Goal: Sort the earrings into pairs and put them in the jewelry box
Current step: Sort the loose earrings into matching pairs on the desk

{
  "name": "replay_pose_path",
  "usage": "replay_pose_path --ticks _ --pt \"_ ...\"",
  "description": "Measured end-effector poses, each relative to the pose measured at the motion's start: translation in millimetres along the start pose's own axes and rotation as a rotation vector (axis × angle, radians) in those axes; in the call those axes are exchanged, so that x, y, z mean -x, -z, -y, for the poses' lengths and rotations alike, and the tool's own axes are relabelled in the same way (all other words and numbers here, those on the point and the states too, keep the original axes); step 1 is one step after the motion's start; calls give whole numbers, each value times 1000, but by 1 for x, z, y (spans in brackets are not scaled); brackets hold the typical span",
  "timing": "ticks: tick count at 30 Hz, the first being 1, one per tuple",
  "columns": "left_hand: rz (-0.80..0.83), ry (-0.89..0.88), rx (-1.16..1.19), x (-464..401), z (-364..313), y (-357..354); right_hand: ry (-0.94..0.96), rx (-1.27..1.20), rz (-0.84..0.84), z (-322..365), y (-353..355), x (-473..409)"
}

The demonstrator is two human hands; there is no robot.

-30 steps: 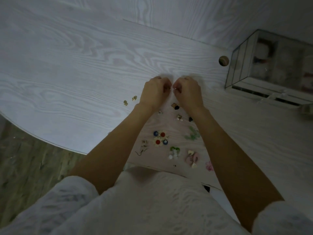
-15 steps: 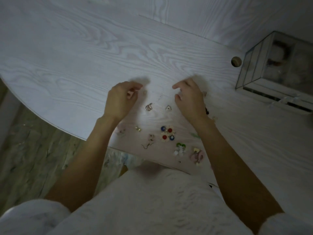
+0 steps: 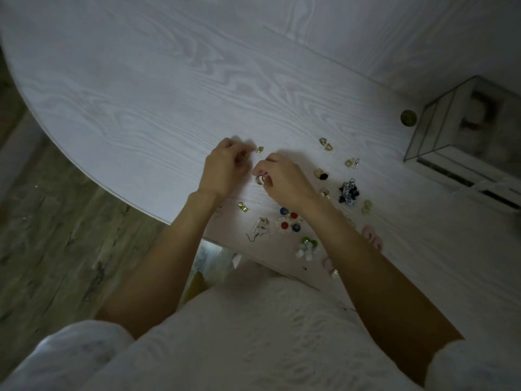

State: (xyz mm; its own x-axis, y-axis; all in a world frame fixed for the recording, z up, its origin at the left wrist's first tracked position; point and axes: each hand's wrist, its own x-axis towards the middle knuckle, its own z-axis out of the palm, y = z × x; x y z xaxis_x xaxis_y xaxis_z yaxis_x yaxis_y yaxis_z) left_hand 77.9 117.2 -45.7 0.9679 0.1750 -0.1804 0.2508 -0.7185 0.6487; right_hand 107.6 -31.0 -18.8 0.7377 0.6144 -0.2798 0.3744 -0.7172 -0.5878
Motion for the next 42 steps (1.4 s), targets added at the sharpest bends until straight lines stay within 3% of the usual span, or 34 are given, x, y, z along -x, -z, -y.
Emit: replay_pose_path --ticks 6,12,22,27,32,42 --pt "-41 20 -3 1 3 4 -107 -72 -226 -10 12 -16" --pt "-77 37 -14 2 5 0 -95 -40 -167 -12 6 -44" --pt "-124 23 79 -9 -2 -5 -225 -17 -260 -23 8 -35" --pt "-82 6 146 -20 -27 -14 -252 -56 -264 -27 7 -32" --pt "-98 30 -10 -20 -22 -13 -256 -115 -303 -23 1 -37" --pt "-8 -8 138 -10 -44 -27 -380 -67 -375 -31 -3 -25"
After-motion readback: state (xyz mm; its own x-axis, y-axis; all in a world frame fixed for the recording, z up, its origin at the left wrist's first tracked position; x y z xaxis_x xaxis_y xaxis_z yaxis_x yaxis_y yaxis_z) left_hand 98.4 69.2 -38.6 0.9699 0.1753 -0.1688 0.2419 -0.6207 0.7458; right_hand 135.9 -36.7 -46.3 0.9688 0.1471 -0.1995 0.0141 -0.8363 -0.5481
